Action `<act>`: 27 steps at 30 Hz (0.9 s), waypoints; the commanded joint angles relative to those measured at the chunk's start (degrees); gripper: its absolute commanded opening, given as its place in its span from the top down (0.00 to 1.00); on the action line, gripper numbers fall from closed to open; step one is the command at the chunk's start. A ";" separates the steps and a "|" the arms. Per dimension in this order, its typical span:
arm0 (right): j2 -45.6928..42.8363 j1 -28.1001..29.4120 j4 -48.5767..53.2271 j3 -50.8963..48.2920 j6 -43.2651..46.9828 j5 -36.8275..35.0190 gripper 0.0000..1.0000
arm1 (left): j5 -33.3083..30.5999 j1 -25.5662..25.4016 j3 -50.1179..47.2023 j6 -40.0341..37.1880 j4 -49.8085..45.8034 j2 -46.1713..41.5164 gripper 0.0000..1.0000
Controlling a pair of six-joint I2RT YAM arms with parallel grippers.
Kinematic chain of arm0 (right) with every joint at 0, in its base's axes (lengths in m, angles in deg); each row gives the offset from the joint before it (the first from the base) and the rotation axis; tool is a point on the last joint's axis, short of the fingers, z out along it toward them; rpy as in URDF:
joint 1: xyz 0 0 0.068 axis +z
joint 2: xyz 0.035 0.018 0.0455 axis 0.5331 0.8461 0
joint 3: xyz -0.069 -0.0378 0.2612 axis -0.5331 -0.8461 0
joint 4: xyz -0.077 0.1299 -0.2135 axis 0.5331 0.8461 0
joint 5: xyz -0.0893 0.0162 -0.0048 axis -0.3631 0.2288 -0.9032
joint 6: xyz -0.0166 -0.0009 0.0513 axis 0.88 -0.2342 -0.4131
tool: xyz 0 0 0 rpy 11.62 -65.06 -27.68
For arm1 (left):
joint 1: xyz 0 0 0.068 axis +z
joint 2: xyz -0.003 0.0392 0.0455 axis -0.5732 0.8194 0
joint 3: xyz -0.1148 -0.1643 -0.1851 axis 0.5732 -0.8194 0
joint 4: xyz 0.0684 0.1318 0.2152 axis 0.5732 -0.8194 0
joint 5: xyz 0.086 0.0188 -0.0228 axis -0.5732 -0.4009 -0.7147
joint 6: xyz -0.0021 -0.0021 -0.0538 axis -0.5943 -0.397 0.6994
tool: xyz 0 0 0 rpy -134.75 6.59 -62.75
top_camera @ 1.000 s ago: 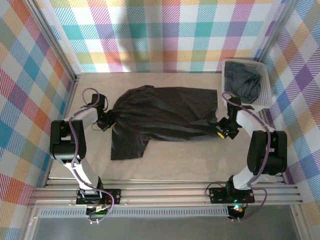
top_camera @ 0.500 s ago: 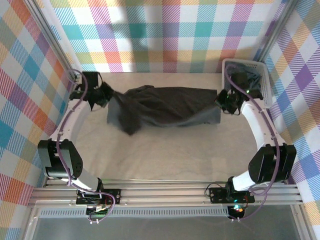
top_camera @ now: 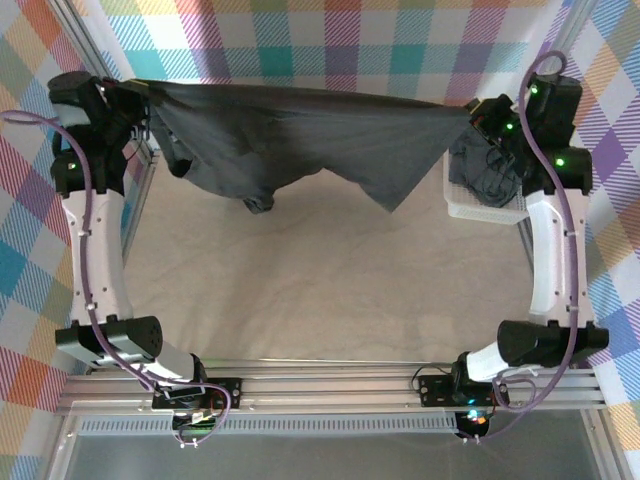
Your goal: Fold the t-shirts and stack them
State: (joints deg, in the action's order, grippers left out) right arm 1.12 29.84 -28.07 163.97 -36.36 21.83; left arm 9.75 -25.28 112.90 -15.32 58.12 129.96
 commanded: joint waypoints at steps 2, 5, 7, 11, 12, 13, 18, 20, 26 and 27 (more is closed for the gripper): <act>-9.54 -2.73 -11.57 -5.97 -1.38 -1.41 1.00 | -5.16 2.42 5.81 0.89 1.80 -6.03 1.00; -13.50 -2.97 -15.01 -8.93 -1.65 -1.37 1.00 | -6.80 2.43 8.00 0.59 2.80 -7.27 1.00; -14.70 -3.07 -16.05 -9.99 -2.29 -0.91 1.00 | -6.75 2.43 9.28 1.23 2.73 -7.07 1.00; -12.36 -3.07 -17.61 -10.46 -3.33 1.56 1.00 | -4.59 2.43 11.75 2.44 -0.30 -3.05 1.00; -10.87 -3.04 -18.48 -10.42 -3.68 2.56 1.00 | -3.22 2.43 12.04 2.95 -0.90 -1.30 1.00; -9.46 -3.03 -19.64 -10.31 -3.99 3.77 1.00 | -2.04 2.35 12.29 3.03 -1.33 0.45 1.00; 2.97 -3.07 -24.82 -6.24 -6.91 12.51 1.00 | 4.84 2.26 13.49 4.24 -0.43 11.71 1.00; 8.60 -3.04 -24.69 -2.78 -8.47 15.10 1.00 | 7.70 2.15 17.09 4.50 -1.32 17.68 1.00; 23.08 -3.08 -19.48 14.59 -9.98 18.74 1.00 | 11.36 1.38 41.52 4.13 -8.95 33.57 1.00; 24.47 -3.07 -17.73 17.75 -9.47 18.26 1.00 | 11.36 1.38 44.81 4.69 -9.36 34.60 1.00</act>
State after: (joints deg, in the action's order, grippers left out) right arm 26.17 27.63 -46.17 172.34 -45.28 38.46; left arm 19.26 -24.54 147.11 -11.45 49.29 166.84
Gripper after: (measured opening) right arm 0.043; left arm 0.060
